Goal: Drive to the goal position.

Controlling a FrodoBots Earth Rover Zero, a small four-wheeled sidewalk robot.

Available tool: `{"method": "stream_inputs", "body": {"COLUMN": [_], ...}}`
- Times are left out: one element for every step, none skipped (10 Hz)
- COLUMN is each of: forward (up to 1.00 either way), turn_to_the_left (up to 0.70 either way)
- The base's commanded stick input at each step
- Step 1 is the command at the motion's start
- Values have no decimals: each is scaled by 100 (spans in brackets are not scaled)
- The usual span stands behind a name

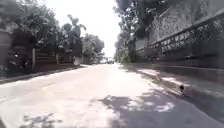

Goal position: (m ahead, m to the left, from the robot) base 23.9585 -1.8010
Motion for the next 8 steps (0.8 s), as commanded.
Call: {"method": "stream_inputs", "body": {"forward": [100,100,100,100,100,100,100,100], "turn_to_the_left": [0,0,0,0,0,0,-1,-28]}}
